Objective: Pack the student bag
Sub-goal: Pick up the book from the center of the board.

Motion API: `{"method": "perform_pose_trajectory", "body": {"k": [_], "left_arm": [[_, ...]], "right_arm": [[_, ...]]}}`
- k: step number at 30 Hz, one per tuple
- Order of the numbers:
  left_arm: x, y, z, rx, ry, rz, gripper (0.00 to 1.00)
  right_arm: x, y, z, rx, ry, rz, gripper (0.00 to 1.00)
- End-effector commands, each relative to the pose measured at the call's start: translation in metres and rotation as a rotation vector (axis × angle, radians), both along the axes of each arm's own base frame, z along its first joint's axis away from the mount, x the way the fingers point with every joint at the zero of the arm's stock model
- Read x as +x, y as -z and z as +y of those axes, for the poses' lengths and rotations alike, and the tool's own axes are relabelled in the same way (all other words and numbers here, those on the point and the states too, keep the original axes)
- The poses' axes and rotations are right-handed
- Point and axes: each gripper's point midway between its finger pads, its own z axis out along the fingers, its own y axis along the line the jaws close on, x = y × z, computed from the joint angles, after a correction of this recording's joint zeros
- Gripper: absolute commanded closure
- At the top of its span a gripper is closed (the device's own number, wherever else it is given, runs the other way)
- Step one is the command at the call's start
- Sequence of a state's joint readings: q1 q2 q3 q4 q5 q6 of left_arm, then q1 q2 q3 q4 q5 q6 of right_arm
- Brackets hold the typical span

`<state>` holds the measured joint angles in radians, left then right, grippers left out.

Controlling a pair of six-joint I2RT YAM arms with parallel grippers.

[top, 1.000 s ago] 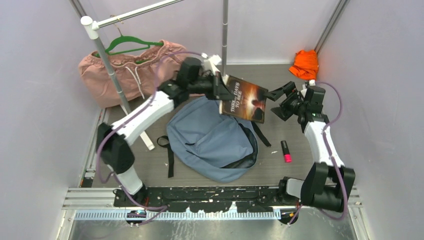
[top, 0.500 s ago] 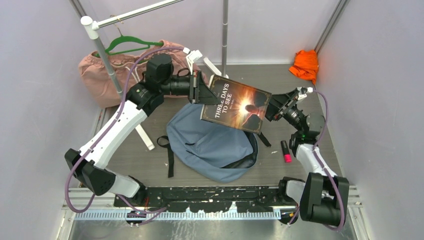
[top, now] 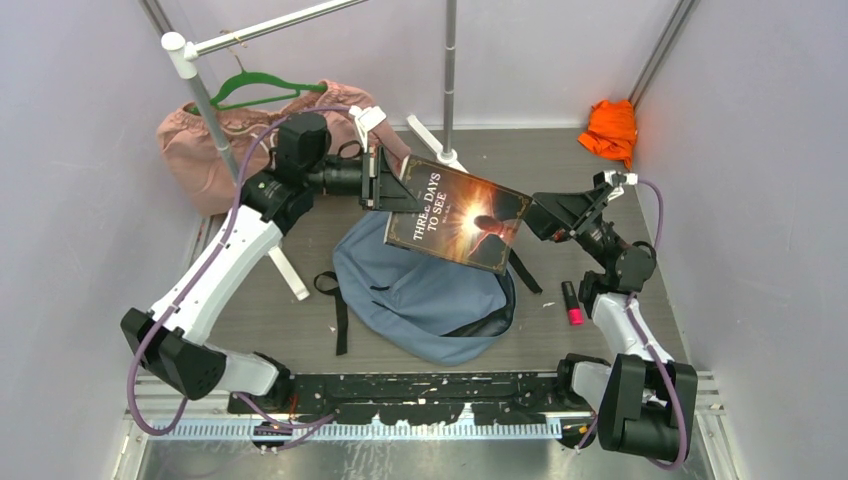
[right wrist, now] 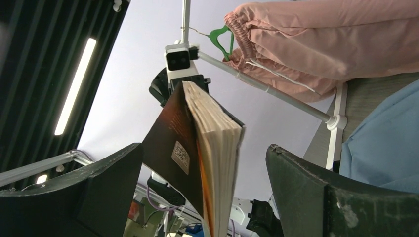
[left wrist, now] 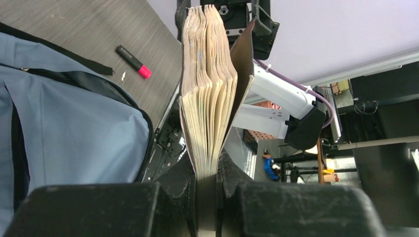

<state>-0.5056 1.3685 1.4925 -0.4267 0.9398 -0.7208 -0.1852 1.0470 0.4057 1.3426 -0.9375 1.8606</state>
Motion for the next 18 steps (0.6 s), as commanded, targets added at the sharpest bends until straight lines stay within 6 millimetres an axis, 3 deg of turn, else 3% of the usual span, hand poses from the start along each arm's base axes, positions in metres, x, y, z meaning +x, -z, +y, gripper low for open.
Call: {"method": "perform_pose_trajectory", "body": {"k": [1,10,18], "left_arm": [[-0.006,-0.024,0.001,-0.079,0.039,-0.025,1.0],[-0.002,-0.033,0.001,-0.11,0.043,-0.031,1.0],[0.002,-0.045,-0.003,-0.153,0.058,-0.053,1.0]], "right_arm": [[-0.015,-0.031,0.003,-0.015,-0.003,-0.149,0.0],[-0.029,-0.036,0.01,-0.055,-0.047,-0.184,0.0],[-0.038,-0.024,0.026,-0.072,-0.135,-0.159,0.0]]}}
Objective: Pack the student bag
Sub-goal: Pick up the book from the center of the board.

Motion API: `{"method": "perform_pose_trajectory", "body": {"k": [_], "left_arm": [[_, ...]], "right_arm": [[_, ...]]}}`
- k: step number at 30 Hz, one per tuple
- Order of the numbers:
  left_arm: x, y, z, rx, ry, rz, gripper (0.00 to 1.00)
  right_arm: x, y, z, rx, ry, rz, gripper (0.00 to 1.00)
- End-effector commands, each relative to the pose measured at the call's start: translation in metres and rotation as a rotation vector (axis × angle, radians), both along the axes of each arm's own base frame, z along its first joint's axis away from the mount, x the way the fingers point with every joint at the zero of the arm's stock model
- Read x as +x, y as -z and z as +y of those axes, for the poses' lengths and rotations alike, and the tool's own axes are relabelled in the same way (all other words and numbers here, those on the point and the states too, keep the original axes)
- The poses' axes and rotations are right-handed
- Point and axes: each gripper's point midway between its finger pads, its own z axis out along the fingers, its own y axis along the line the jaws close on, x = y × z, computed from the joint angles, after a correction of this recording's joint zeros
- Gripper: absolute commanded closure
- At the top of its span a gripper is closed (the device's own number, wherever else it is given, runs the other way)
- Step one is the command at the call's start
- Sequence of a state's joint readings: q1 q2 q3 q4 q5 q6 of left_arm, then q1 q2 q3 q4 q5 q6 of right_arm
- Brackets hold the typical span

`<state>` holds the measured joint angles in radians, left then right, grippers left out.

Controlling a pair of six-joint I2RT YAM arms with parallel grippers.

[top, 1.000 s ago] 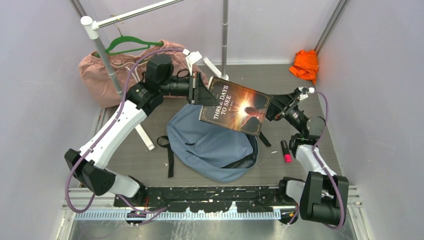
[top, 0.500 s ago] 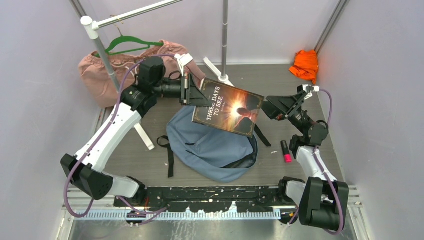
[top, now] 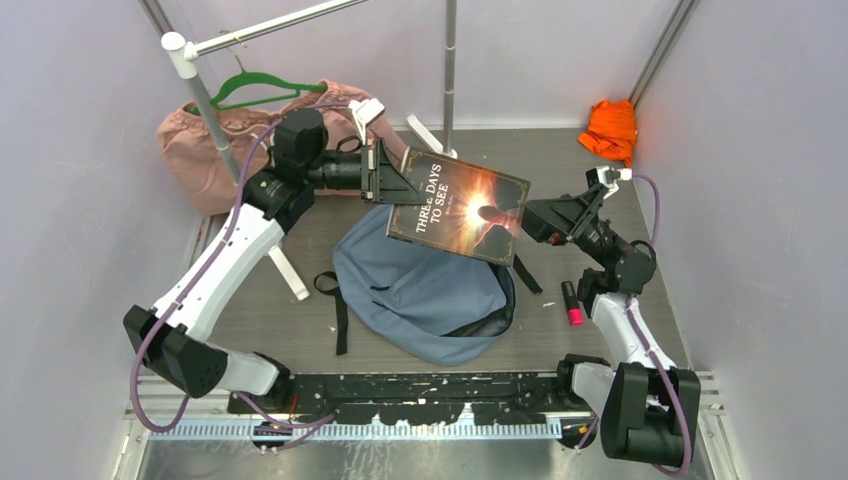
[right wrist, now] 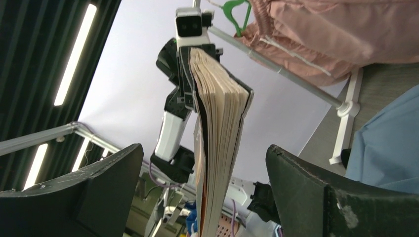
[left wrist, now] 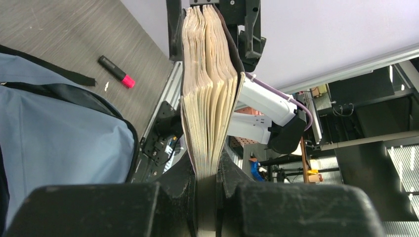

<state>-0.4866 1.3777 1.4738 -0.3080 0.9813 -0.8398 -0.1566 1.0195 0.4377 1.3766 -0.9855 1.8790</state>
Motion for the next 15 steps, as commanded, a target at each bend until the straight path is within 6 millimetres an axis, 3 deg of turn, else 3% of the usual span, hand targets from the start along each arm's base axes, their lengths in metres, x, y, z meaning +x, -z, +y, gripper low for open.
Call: {"method": "perform_pose_trajectory", "body": {"k": [1,5,7,15], "left_arm": [[-0.002,-0.033,-0.002,-0.092,0.05,-0.094,1.0],[0.001,-0.029,-0.005,-0.096,0.057,-0.081,1.0],[0.002,-0.026,-0.006,-0.099,0.062,-0.073,1.0],[0.003,-0.016,-0.007,-0.096,0.064,-0.048,1.0]], "right_arm": [[-0.02,-0.009,0.017,-0.032,-0.082,-0.084,0.0],[-0.028,-0.01,0.032,-0.035,-0.137,-0.103,0.0],[-0.027,-0.011,0.035,-0.028,-0.139,-0.099,0.07],[-0.024,-0.011,0.06,0.0,-0.196,-0.097,0.62]]}}
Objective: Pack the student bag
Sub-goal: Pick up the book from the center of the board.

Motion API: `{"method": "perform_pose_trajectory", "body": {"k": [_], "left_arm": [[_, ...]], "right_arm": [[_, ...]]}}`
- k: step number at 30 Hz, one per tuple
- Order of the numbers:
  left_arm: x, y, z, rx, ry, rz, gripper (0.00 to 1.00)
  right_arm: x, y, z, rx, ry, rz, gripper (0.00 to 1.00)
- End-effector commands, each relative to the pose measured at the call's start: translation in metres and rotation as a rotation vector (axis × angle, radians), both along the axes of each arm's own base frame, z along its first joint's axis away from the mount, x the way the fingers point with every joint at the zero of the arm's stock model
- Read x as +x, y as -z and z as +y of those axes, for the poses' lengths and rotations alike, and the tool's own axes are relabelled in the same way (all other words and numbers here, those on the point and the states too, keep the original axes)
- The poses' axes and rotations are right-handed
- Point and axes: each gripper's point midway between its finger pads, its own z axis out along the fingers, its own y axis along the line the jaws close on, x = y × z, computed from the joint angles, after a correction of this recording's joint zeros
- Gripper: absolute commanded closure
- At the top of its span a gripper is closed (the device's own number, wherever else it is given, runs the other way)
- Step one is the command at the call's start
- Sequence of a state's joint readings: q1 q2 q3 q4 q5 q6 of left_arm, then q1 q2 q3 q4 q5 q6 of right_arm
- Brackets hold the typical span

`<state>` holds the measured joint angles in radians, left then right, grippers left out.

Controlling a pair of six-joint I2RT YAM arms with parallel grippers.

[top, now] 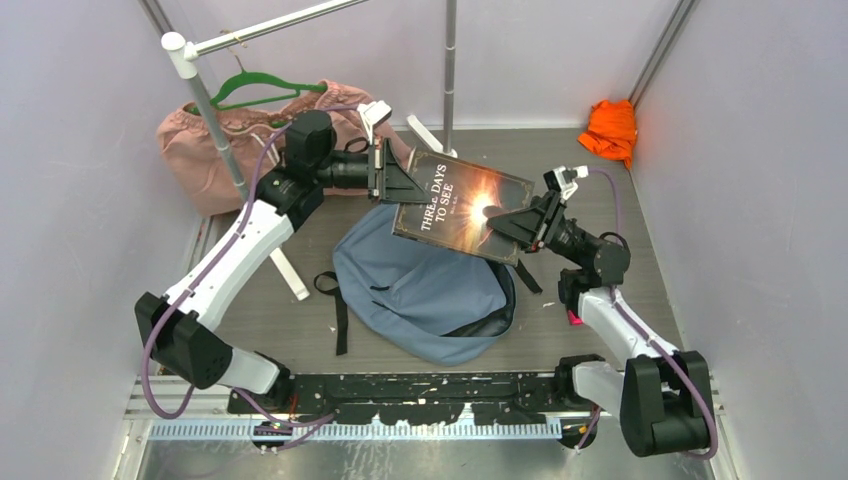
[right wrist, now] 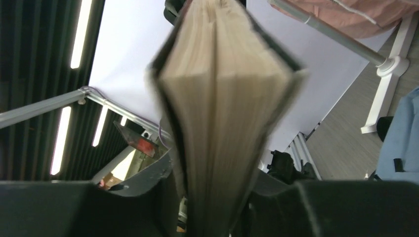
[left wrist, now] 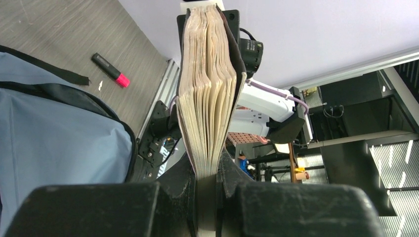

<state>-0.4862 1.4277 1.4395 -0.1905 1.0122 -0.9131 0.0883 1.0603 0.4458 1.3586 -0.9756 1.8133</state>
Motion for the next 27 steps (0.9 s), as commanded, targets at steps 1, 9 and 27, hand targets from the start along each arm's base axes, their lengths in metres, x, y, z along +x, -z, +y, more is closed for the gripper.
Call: {"method": "perform_pose_trajectory", "body": {"k": [1,9,27], "left_arm": [[-0.008,-0.026,0.003,-0.071,0.039,-0.092,1.0],[-0.007,-0.019,0.004,-0.041,0.029,-0.1,0.94],[-0.018,0.048,0.048,0.44,-0.353,-0.449,0.08]], "right_arm": [[0.003,-0.018,0.009,0.032,0.014,-0.09,0.7],[0.017,-0.009,0.013,0.048,0.053,-0.043,0.99],[0.017,0.112,-0.151,-0.923,1.1,0.574,0.99]]}}
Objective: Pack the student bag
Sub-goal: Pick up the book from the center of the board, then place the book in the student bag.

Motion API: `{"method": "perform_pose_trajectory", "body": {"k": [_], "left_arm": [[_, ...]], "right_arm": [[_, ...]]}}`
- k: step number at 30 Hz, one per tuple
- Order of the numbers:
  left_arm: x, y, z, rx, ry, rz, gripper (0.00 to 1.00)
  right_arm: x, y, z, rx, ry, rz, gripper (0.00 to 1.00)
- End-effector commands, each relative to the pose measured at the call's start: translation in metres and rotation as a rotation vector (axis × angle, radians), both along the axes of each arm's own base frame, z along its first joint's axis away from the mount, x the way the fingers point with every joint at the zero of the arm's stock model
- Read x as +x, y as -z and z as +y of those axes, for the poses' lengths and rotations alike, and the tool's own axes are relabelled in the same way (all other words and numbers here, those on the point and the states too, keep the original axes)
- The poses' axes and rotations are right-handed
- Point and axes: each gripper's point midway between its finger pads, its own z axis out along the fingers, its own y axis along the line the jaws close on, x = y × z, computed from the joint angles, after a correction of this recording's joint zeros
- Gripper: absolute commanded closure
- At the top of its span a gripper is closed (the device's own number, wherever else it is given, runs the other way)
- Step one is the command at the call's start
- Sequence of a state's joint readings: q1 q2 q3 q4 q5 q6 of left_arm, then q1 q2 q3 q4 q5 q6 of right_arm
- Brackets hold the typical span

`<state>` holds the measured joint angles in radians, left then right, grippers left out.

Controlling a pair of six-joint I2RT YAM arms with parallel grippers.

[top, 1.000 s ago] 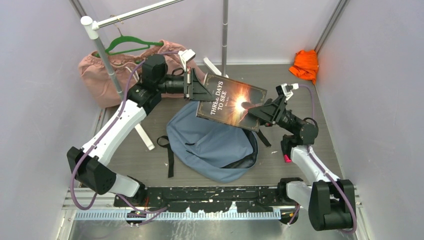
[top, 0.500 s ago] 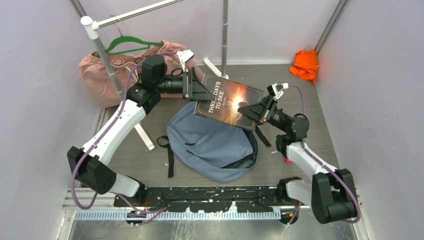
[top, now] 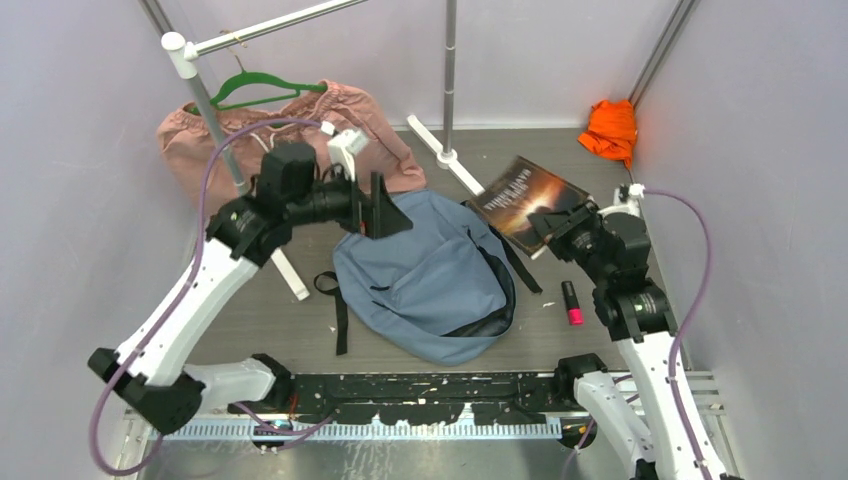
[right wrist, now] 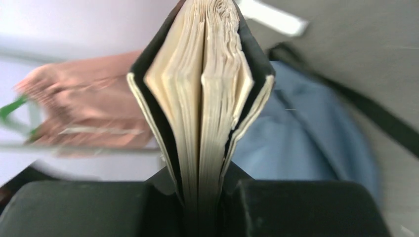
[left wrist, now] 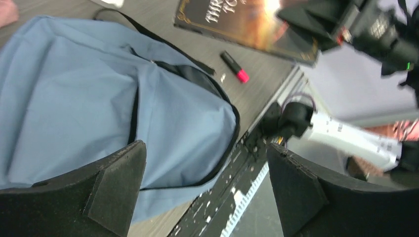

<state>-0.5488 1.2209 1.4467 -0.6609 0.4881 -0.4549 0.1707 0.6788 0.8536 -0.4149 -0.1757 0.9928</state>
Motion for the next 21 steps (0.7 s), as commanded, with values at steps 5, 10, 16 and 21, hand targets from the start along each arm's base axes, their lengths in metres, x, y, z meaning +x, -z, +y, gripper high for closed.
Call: {"method": "perform_pose_trajectory", "body": {"k": [5,10,16,21], "left_arm": [[-0.054,0.049,-0.057,0.171,0.058,-0.227,0.07],[-0.084,0.086,-0.111,0.35,0.057,-0.339,0.03],[-0.101,0.127,-0.157,0.57,0.132,-0.46,0.0],[-0.102,0.16,-0.175,0.635,0.171,-0.457,0.01]], "right_arm": [[-0.07,0.059,-0.122,-0.44,0.488,0.314,0.99],[-0.091,0.049,-0.14,-0.505,0.543,0.299,0.99],[-0.101,0.04,-0.146,-0.488,0.574,0.252,0.99],[-0.103,0.039,-0.143,-0.481,0.557,0.246,0.99]]}}
